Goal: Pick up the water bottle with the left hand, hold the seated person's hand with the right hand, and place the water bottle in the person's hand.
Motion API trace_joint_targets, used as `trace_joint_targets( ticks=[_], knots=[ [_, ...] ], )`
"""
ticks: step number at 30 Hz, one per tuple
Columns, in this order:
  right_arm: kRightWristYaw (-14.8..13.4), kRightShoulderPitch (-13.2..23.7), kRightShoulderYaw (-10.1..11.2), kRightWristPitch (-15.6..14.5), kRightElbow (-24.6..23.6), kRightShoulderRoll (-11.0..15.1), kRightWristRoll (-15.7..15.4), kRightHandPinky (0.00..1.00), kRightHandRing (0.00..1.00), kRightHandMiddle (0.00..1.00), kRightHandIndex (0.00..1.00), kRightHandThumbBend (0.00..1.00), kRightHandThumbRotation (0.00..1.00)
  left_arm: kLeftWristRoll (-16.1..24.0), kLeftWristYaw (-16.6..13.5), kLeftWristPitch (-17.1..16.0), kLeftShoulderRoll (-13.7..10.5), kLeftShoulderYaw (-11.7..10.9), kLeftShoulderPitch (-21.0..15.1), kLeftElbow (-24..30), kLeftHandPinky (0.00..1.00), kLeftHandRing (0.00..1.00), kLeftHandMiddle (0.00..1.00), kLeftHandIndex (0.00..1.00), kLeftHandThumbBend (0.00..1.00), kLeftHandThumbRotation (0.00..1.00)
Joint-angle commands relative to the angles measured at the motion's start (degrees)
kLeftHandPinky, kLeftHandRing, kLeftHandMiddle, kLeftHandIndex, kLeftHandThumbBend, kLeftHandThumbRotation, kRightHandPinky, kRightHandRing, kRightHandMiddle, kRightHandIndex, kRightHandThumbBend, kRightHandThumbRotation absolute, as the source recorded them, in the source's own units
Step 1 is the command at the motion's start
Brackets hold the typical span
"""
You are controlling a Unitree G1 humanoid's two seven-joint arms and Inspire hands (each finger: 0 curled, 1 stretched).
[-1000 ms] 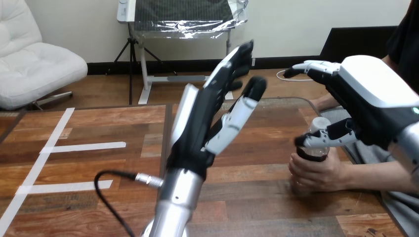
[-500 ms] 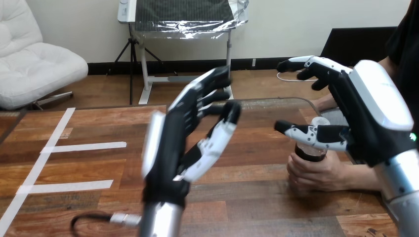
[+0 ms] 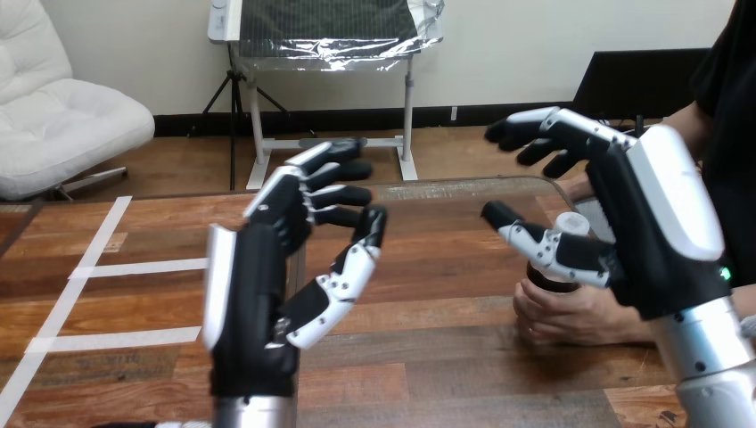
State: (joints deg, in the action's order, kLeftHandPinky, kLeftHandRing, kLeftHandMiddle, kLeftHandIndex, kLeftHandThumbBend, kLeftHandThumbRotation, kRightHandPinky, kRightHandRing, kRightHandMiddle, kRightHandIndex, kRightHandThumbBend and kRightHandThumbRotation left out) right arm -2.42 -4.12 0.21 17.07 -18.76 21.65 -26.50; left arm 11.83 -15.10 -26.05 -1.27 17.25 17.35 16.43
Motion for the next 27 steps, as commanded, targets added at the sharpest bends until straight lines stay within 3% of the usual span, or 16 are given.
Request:
trace_joint_targets(
  ticks=[1,12,27],
  knots=[
    [-1.05,0.32,-0.08,0.93,1.54,-1.71,1.24,0.49,0.57,0.63,0.64,0.46,0.0,1.08,-1.56,-2.01,2.21,0.21,7.47,3.22,0.57,0.63,0.69,0.71,0.36,0.01],
    [-1.67,-1.2,-0.02,1.17,1.91,-3.92,1.49,0.44,0.51,0.59,0.62,0.43,0.0,1.29,-3.47,-2.96,0.55,-0.17,9.73,3.72,0.56,0.63,0.68,0.7,0.39,0.02],
    [-1.46,-2.41,-0.09,4.74,4.03,-5.82,5.24,0.37,0.46,0.57,0.61,0.39,0.0,-0.5,-2.59,-3.9,-1.0,-0.36,10.26,4.61,0.56,0.62,0.68,0.7,0.36,0.0]
  ],
)
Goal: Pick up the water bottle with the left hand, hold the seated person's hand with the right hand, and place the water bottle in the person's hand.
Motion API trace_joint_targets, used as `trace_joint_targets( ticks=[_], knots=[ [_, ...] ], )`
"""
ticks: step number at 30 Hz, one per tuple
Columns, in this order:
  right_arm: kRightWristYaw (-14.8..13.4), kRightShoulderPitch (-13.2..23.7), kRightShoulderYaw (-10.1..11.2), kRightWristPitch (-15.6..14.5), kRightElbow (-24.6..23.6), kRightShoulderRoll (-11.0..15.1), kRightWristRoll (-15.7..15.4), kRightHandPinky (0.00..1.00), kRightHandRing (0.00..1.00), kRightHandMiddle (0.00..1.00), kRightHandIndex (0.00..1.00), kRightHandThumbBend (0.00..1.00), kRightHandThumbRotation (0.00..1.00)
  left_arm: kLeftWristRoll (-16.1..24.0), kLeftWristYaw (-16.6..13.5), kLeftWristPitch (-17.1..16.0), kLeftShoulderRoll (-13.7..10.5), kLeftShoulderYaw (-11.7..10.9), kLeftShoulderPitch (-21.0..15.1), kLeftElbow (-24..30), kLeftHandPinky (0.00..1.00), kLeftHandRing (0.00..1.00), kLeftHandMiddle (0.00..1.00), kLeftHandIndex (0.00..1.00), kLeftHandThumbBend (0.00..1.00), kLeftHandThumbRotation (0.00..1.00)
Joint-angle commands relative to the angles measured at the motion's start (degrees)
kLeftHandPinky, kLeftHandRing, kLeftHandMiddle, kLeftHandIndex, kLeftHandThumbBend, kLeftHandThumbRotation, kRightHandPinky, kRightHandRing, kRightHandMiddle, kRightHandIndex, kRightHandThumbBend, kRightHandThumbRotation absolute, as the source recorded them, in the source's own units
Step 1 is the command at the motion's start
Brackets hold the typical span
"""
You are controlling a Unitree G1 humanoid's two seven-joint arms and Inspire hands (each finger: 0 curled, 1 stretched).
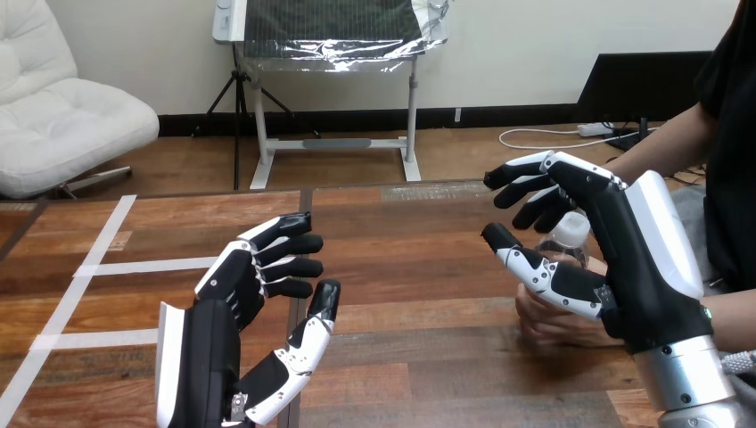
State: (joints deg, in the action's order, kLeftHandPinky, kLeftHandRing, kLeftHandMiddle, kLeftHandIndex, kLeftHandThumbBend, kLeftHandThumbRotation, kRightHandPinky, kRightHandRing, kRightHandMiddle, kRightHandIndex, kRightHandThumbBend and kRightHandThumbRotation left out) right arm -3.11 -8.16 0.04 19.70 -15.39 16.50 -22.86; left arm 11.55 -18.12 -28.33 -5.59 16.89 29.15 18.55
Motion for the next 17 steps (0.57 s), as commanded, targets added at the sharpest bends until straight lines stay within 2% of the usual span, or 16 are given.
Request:
trace_joint_targets(
  ticks=[1,17],
  knots=[
    [-0.65,1.61,0.06,2.27,0.8,-0.73,1.78,0.37,0.46,0.57,0.61,0.39,0.0,-0.29,0.51,-1.62,3.26,-0.02,-1.53,2.56,0.56,0.62,0.68,0.71,0.37,0.0],
    [1.08,1.31,-0.16,2.15,0.94,-0.87,2.54,0.36,0.46,0.58,0.61,0.39,0.0,-0.61,1.4,-1.32,3.41,-0.02,-1.65,2.87,0.56,0.62,0.67,0.7,0.38,0.0]
  ],
)
